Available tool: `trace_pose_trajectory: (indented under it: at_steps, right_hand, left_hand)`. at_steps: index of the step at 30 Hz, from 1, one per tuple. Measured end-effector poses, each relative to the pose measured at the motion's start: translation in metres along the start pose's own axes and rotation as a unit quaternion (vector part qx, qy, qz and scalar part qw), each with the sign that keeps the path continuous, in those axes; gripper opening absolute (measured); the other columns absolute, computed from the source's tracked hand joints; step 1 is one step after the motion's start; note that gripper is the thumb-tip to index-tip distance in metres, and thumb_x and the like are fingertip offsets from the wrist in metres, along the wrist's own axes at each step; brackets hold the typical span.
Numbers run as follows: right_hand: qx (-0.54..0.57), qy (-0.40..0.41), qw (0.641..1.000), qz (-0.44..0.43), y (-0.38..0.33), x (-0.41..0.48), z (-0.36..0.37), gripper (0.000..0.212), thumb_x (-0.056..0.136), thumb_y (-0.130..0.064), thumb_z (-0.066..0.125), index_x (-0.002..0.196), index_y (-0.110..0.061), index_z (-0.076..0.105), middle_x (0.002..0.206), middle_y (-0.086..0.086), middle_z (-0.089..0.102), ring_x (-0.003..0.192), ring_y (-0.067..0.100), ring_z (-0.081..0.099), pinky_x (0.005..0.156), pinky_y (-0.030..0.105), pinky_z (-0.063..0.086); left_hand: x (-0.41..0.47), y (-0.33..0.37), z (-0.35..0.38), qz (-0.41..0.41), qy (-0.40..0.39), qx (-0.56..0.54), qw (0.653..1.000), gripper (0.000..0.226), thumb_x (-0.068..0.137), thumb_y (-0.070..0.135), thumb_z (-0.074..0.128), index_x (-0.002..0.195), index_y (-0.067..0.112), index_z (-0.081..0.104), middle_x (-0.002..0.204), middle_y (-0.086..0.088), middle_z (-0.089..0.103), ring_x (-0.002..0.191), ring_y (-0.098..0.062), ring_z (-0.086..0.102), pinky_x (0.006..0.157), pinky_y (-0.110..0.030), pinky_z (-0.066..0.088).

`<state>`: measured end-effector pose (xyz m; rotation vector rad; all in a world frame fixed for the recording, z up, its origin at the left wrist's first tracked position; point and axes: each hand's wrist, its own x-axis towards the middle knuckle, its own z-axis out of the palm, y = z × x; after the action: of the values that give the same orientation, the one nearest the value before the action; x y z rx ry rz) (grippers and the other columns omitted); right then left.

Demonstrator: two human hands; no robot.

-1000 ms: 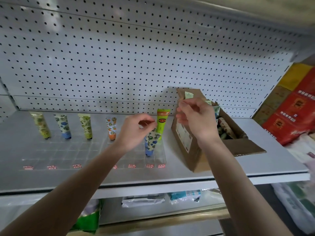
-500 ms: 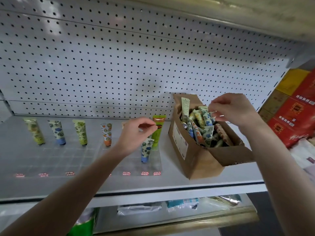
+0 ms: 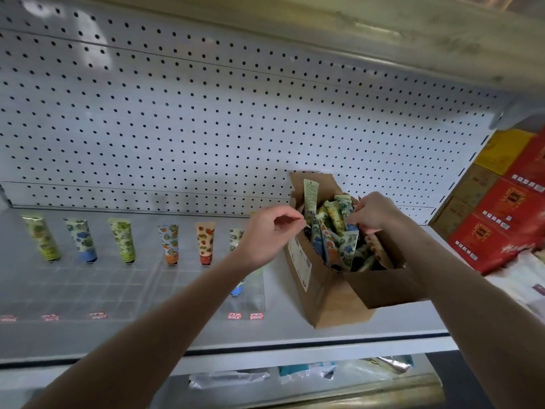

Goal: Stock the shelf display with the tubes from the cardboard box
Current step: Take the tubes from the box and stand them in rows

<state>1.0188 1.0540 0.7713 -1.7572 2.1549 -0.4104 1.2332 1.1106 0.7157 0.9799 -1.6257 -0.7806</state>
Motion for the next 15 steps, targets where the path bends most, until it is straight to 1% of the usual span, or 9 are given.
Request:
trace_pose_trajectory:
  at_steps: [1, 2, 3, 4, 6, 8, 11, 13, 15]
  right_hand:
    - [-0.02, 0.009, 1.0, 0.001, -0.001, 0.002, 0.002, 0.022, 0.077, -0.016, 0.073, 0.073, 0.0, 0.058, 0.059, 0.009, 0.05, 0.049, 0.021, 0.046, 0.063, 0.03, 0.048]
    - [-0.031, 0.016, 0.999, 0.002, -0.003, 0.004, 0.004, 0.027, 0.076, -0.016, 0.074, 0.066, -0.003, 0.052, 0.058, 0.008, 0.048, 0.049, 0.02, 0.045, 0.056, 0.028, 0.045]
    - [-0.041, 0.021, 0.999, 0.002, -0.005, 0.004, 0.006, 0.033, 0.076, -0.017, 0.074, 0.062, -0.006, 0.045, 0.059, 0.006, 0.046, 0.05, 0.019, 0.044, 0.05, 0.026, 0.04]
    - [-0.053, 0.022, 0.998, 0.003, -0.007, 0.005, 0.007, 0.038, 0.076, -0.019, 0.075, 0.061, -0.008, 0.041, 0.06, 0.005, 0.045, 0.051, 0.018, 0.043, 0.046, 0.025, 0.035]
    - [-0.075, 0.022, 0.997, 0.002, -0.009, 0.006, 0.01, 0.04, 0.076, -0.022, 0.075, 0.062, -0.009, 0.039, 0.063, 0.005, 0.044, 0.053, 0.017, 0.042, 0.045, 0.026, 0.031]
    - [-0.082, 0.023, 0.996, 0.0, -0.009, 0.008, 0.013, 0.039, 0.076, -0.019, 0.074, 0.062, -0.009, 0.038, 0.062, 0.004, 0.044, 0.052, 0.016, 0.041, 0.044, 0.025, 0.03]
    - [-0.045, 0.012, 0.999, -0.003, -0.009, 0.011, 0.013, 0.038, 0.075, -0.011, 0.065, 0.056, -0.011, 0.033, 0.054, 0.001, 0.036, 0.046, 0.014, 0.033, 0.043, 0.021, 0.024]
    - [0.016, 0.026, 1.0, 0.004, -0.009, 0.01, 0.01, 0.035, 0.074, -0.013, 0.064, 0.055, -0.011, 0.035, 0.052, 0.002, 0.04, 0.044, 0.014, 0.035, 0.045, 0.02, 0.028]
    - [0.093, 0.053, 0.994, -0.004, -0.012, 0.003, 0.001, 0.027, 0.072, -0.019, 0.068, 0.058, -0.007, 0.048, 0.056, 0.006, 0.052, 0.045, 0.014, 0.047, 0.05, 0.022, 0.042]
  left_hand:
    - [0.001, -0.001, 0.002, -0.003, -0.002, 0.003, 1.0, 0.006, 0.084, 0.011, 0.066, 0.087, 0.014, 0.07, 0.082, 0.009, 0.067, 0.075, 0.0, 0.06, 0.074, -0.014, 0.048]
    - [0.002, -0.002, 0.003, -0.003, -0.003, 0.007, 1.0, 0.006, 0.084, 0.012, 0.066, 0.088, 0.014, 0.07, 0.082, 0.009, 0.067, 0.075, 0.0, 0.06, 0.074, -0.013, 0.047]
    - [0.004, -0.003, 0.004, -0.003, -0.002, 0.012, 1.0, 0.006, 0.084, 0.012, 0.066, 0.088, 0.015, 0.07, 0.082, 0.009, 0.067, 0.076, 0.0, 0.06, 0.074, -0.012, 0.046]
    - [0.004, -0.005, 0.004, -0.003, 0.001, 0.017, 1.0, 0.006, 0.085, 0.013, 0.066, 0.088, 0.015, 0.07, 0.083, 0.009, 0.067, 0.077, -0.001, 0.06, 0.074, -0.012, 0.046]
    - [0.006, -0.008, 0.002, -0.009, 0.008, 0.023, 1.0, 0.006, 0.085, 0.013, 0.066, 0.088, 0.016, 0.07, 0.083, 0.008, 0.068, 0.079, -0.004, 0.061, 0.075, -0.014, 0.047]
    - [0.007, -0.01, 0.001, -0.016, 0.017, 0.025, 0.999, 0.006, 0.084, 0.013, 0.066, 0.087, 0.016, 0.07, 0.083, 0.009, 0.068, 0.08, -0.005, 0.062, 0.076, -0.015, 0.048]
    - [0.007, -0.01, -0.001, -0.021, 0.02, 0.025, 0.999, 0.006, 0.084, 0.012, 0.066, 0.086, 0.015, 0.071, 0.081, 0.009, 0.068, 0.079, -0.006, 0.062, 0.076, -0.016, 0.048]
    - [0.004, -0.008, -0.002, -0.018, 0.015, 0.029, 0.999, 0.007, 0.085, 0.011, 0.065, 0.087, 0.014, 0.071, 0.082, 0.008, 0.068, 0.079, -0.006, 0.062, 0.075, -0.016, 0.048]
    - [0.002, -0.006, -0.004, -0.014, 0.015, 0.027, 0.999, 0.007, 0.085, 0.01, 0.065, 0.087, 0.012, 0.071, 0.082, 0.007, 0.068, 0.079, -0.006, 0.062, 0.075, -0.016, 0.048]
